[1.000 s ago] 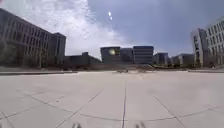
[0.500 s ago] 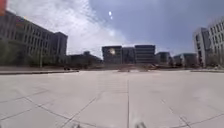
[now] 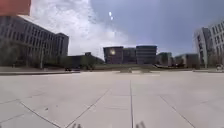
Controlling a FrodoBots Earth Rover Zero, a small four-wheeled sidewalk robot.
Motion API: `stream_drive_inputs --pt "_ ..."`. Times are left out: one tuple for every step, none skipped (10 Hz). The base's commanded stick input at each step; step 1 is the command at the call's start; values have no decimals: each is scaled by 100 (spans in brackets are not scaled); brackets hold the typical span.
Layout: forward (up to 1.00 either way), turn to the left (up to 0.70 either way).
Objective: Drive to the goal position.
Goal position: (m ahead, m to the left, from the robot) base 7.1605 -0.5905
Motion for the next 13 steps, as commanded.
stream_drive_inputs --pt "45 14" --pt "45 14" --pt "45 14" --pt "45 14" --pt "45 14" --pt "45 14" --pt "45 14" --pt "45 15" --pt "45 15" --pt "45 16" --pt "45 16" --pt "45 16" --pt "45 16"
